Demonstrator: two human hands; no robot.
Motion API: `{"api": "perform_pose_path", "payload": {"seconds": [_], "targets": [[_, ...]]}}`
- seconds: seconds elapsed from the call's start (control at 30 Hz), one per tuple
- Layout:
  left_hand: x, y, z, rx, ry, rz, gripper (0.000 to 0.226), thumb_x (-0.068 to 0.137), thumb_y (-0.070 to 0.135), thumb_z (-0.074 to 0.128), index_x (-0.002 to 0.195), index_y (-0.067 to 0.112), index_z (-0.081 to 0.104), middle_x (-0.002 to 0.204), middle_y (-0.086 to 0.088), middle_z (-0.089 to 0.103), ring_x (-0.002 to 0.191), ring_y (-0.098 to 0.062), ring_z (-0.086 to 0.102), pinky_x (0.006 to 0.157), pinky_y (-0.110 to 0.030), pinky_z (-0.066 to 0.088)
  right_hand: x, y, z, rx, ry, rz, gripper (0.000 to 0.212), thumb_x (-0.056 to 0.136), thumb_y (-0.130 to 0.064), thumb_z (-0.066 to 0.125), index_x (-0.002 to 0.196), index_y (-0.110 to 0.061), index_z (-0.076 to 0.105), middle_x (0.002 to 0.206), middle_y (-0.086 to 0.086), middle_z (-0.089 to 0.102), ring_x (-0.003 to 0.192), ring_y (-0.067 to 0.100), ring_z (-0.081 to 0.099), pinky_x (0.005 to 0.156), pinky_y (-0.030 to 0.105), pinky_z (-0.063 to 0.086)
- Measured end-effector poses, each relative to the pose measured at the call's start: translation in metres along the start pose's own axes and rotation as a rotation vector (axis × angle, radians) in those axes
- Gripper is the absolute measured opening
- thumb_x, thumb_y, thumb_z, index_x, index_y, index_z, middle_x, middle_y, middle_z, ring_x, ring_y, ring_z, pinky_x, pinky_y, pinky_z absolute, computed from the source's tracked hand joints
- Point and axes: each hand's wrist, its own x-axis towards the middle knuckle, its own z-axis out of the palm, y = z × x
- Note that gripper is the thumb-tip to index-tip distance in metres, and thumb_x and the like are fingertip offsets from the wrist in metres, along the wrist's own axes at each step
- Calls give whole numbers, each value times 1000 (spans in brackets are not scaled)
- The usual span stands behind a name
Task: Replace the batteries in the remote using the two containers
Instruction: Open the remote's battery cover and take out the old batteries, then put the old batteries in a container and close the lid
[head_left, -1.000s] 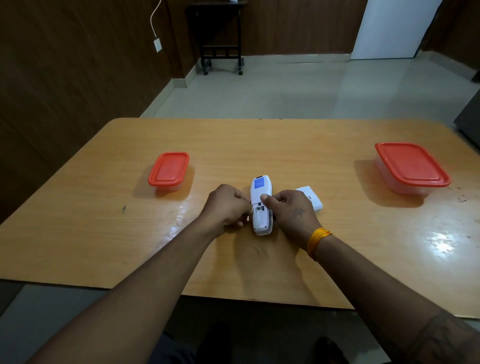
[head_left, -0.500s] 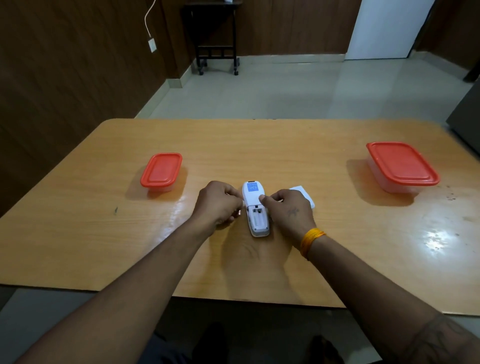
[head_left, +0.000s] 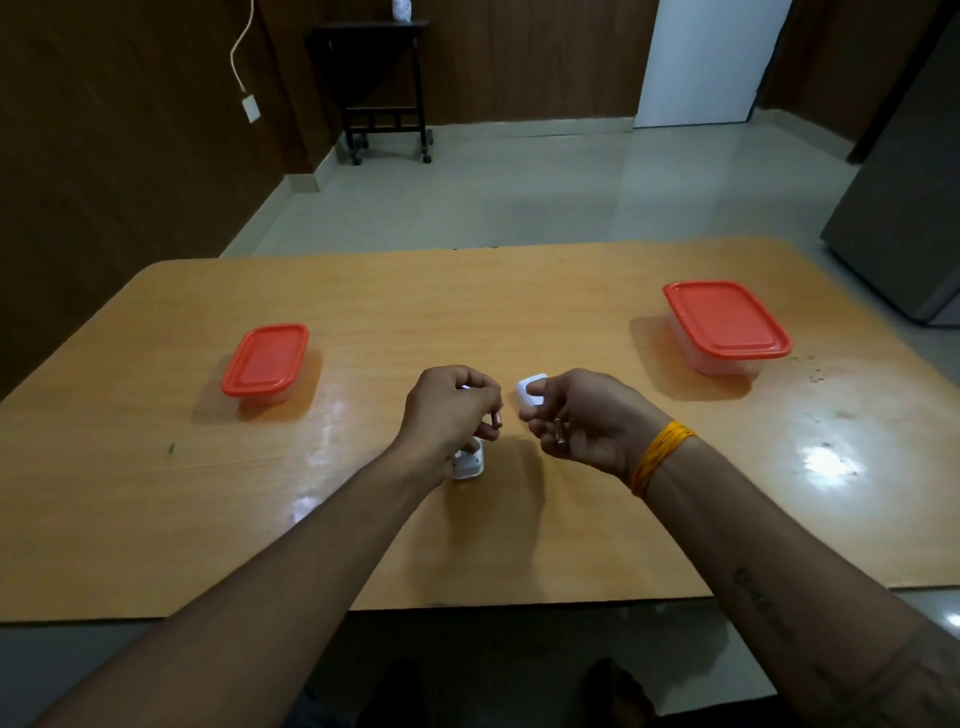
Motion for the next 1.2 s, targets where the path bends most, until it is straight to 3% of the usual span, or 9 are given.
{"api": "perform_pose_path", "payload": {"seconds": [0.17,0.3,0.37,0.5,0.67,0.77,0.87,1.0,1.2], "targets": [[-8,1,38,79,-89,16,10,90,6,67,97,10,73,69,-7,72,56,-20,68,46,-20,44,-7,13,-39,-167,54,-147,39,94,17,33,103,-8,61,93,19,60,75,24,56,68,36,56],[-12,4,70,230,-101,102,8,86,9,73,92,15,76,68,-6,77,55,-18,72,51,-24,53,-7,25,-68,-526,312,-304,36,85,15,63,107,-14,63,88,11,64,74,26,66,76,51,63],[-13,4,85,347,-95,178,9,84,13,76,91,18,76,66,-3,78,56,-15,74,60,-27,61,-3,30,-77,-694,451,-391,41,80,5,77,110,-18,61,95,10,69,81,29,70,66,45,61],[-11,0,108,472,-85,231,14,82,22,81,95,22,76,76,1,78,67,-15,76,75,-35,65,3,34,-84,-882,601,-518,40,83,-2,65,117,-22,67,99,7,77,97,27,71,81,39,61],[-10,-3,120,530,0,322,19,84,27,79,100,17,79,84,1,77,86,-19,73,81,-35,61,5,34,-92,-954,597,-522,31,83,-11,74,111,-23,80,104,4,79,101,26,72,84,33,58],[-9,-5,123,527,28,329,18,85,32,78,98,19,77,79,5,73,84,-16,71,76,-32,59,8,33,-99,-913,549,-536,25,84,-20,84,109,-19,79,106,5,78,103,26,70,85,32,56],[-7,-4,123,494,-5,269,20,80,32,81,97,21,78,79,6,75,79,-15,74,76,-34,62,8,30,-103,-932,570,-519,26,90,-32,79,112,-17,75,110,6,74,106,28,67,83,33,51],[-6,-4,119,442,-74,203,25,85,18,77,109,14,79,84,-3,79,74,-20,78,80,-39,66,3,24,-106,-994,542,-395,8,84,-19,76,91,-19,80,96,7,78,100,30,70,77,31,53],[-9,1,115,337,-123,97,29,84,5,79,113,8,75,78,-14,80,72,-28,80,73,-41,68,3,25,-107,-1011,538,-391,8,83,-15,75,88,-18,80,101,9,76,97,30,68,73,29,47]]}}
